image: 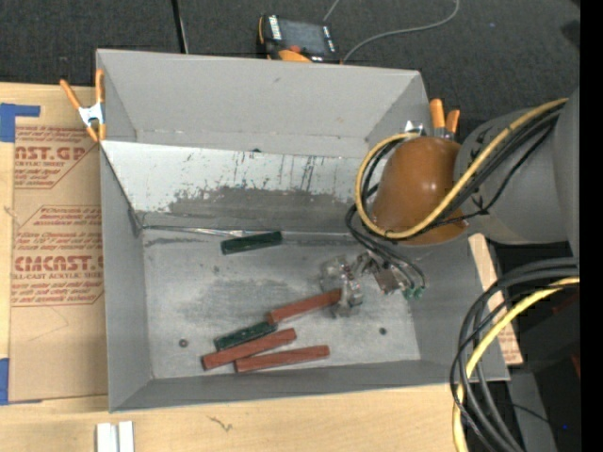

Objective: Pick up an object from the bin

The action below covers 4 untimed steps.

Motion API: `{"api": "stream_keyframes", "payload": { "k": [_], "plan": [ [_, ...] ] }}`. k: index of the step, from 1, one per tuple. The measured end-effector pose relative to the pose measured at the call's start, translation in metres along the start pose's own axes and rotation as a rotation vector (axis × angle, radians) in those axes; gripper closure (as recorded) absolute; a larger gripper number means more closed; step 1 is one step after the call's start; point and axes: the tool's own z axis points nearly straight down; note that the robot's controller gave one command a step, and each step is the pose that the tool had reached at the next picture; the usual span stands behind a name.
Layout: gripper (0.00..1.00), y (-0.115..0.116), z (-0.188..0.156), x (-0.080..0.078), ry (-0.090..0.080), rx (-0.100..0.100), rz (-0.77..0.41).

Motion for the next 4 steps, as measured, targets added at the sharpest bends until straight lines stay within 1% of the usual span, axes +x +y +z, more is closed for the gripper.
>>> {"api": "stream_keyframes", "payload": {
  "k": [1, 2, 3, 4],
  "plan": [
    [1.00, -0.002, -0.121, 0.025, -0.007, 0.004, 0.039],
    [1.00, -0.018, -0.207, 0.002, -0.005, 0.004, -0.297],
    [0.00, -0.018, -0.206, 0.003, -0.002, 0.000, -0.297],
    [0.00, -0.007, -0.076, -0.010, 0.006, -0.004, -0.220]
  ]
}}
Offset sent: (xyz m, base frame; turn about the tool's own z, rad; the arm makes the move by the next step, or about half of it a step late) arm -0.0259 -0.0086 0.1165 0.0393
